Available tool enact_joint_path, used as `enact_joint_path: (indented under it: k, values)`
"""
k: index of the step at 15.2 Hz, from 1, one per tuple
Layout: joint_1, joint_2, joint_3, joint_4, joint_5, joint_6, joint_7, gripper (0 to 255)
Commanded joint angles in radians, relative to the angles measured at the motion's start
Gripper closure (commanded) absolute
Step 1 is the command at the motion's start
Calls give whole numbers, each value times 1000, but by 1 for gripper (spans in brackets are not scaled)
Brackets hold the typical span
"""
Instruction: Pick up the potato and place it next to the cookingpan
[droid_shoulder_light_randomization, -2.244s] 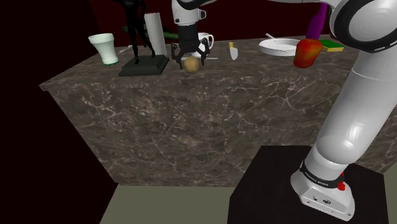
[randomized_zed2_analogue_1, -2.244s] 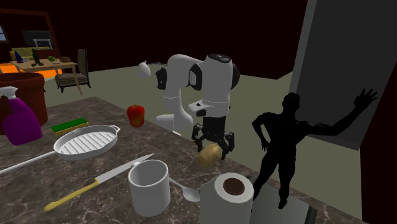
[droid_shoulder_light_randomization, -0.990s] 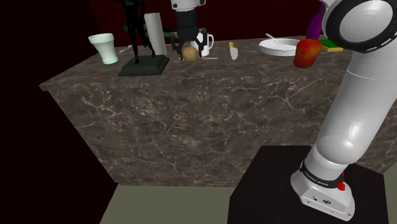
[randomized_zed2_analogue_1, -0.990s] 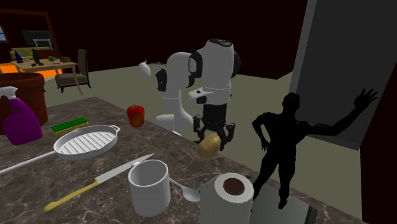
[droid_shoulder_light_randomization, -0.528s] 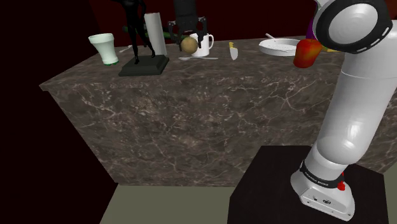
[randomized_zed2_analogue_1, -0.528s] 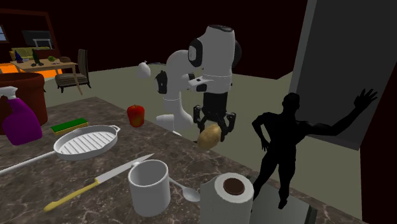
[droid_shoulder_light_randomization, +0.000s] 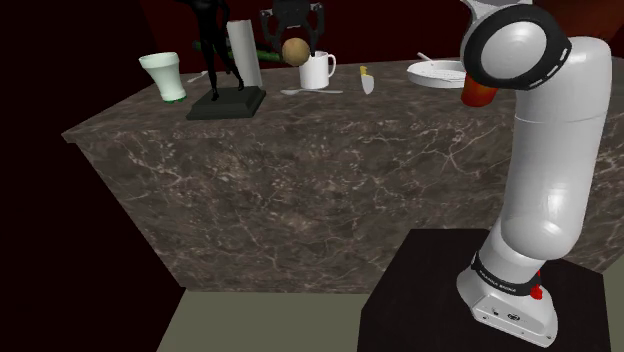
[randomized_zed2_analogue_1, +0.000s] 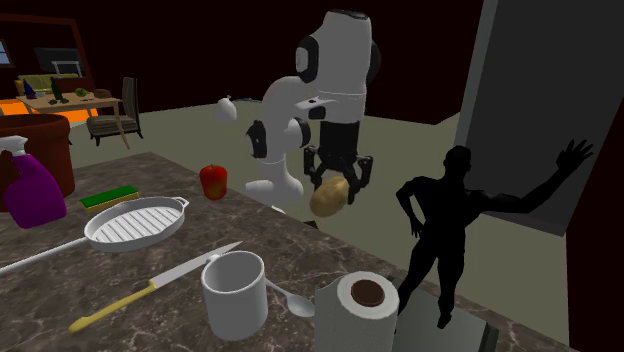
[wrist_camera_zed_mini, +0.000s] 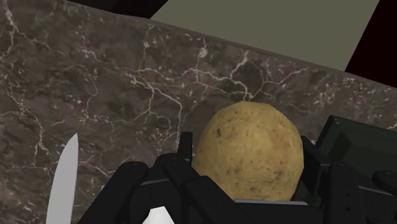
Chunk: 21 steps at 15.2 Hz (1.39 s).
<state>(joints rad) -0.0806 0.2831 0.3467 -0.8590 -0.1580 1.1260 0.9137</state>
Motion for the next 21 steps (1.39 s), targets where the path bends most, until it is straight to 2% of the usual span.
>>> enact_joint_path:
  k: [1, 4, 9, 15, 21]
  values:
    - [22, 46, 1, 99, -22, -56, 1, 255]
    - [-83, -118, -19, -140, 48, 30, -69, 255]
    - [-183, -295, -85, -365, 111, 93, -202, 255]
    - [-256, -438, -180, -530, 137, 124, -364, 255]
    - [-313, -529, -280, -628, 130, 137, -522, 255]
